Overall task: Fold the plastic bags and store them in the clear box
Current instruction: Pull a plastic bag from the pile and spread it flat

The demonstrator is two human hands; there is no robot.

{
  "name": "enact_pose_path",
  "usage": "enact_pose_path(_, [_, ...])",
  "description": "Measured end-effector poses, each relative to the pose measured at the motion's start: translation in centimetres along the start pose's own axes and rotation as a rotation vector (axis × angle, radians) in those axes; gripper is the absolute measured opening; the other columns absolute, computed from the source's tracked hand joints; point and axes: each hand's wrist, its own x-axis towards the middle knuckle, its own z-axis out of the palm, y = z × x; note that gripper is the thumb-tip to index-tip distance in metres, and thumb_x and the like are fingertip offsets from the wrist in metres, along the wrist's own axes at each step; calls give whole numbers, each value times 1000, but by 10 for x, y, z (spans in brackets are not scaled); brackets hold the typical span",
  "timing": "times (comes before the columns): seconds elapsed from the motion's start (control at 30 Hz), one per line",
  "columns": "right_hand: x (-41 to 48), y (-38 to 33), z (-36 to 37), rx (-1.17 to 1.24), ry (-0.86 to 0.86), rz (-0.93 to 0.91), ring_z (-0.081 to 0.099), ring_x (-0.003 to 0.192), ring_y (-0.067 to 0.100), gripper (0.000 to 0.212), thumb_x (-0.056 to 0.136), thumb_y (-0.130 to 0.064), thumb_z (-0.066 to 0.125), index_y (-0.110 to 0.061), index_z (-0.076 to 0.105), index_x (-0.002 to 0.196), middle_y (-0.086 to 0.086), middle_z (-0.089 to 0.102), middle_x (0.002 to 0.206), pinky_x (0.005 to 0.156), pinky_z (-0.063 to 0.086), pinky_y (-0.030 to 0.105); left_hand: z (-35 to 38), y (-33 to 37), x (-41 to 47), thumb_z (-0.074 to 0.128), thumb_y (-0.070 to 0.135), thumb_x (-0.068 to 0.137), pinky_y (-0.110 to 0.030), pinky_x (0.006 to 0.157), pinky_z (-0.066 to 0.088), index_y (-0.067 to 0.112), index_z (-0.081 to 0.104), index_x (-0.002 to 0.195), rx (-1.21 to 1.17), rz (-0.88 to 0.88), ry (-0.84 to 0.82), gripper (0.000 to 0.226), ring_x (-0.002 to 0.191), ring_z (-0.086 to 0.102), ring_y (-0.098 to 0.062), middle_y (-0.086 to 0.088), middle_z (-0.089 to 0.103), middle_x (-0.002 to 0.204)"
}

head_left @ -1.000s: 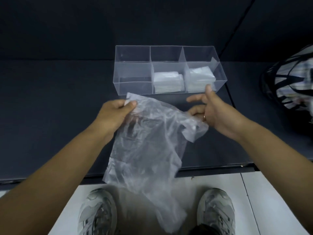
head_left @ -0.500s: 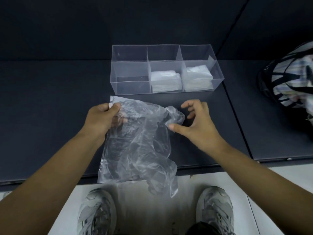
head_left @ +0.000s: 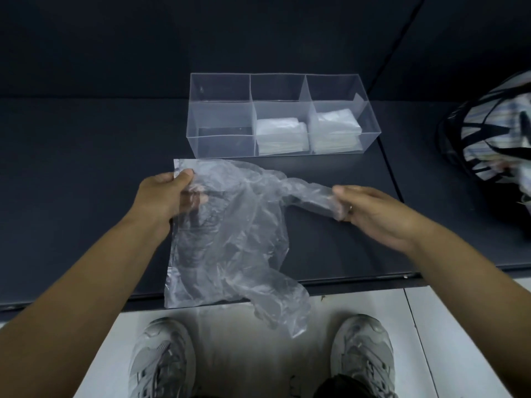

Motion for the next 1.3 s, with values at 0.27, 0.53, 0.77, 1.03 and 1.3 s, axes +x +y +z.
enact_pose_path(0.27, [1, -5, -39, -6, 249, 94, 56, 56, 12, 28, 80, -39, 67, -15, 56, 72, 7, 54, 65, 54, 46, 21, -8, 2, 5, 65, 25, 91, -19, 53, 56, 13, 67, 87, 51, -42, -70, 13, 60, 69, -13, -4, 70, 83])
enact_pose_path(0.53, [25, 2, -55, -69, 703, -154, 58, 48, 2, 15, 86, -2, 65, -14, 57, 88, -4, 65, 53, 49, 45, 14, -1, -1, 6, 66, 25, 90, -22, 59, 58, 13, 67, 86, 35, -42, -39, 12, 73, 66, -20, -7, 69, 87])
enact_pose_path(0.77, [-10, 9, -9, -144, 641, -171, 61, 78, 6, 22, 96, -39, 52, -20, 63, 93, -2, 65, 90, 66, 49, 20, -25, -5, -13, 63, 48, 83, -25, 58, 58, 10, 60, 106, -193, -202, -148, 45, 79, 73, -14, -6, 72, 95])
enact_pose_path(1.03, [-100, 27, 52, -181, 100, 109, 65, 80, 9, 40, 75, -58, 66, -29, 63, 103, -7, 67, 86, 68, 51, 24, -70, -52, -87, 73, 43, 63, -26, 59, 58, 8, 62, 106, -111, -312, -196, 57, 87, 72, -21, -11, 74, 94])
enact_pose_path(1.3, [-87, 49, 45, 130, 254, 111, 56, 57, 10, 20, 85, 7, 59, -7, 65, 99, 8, 65, 70, 53, 46, 18, -57, -68, -103, 75, 9, 65, -22, 57, 55, 7, 65, 99, -5, -255, -179, 35, 75, 73, -24, -11, 74, 83])
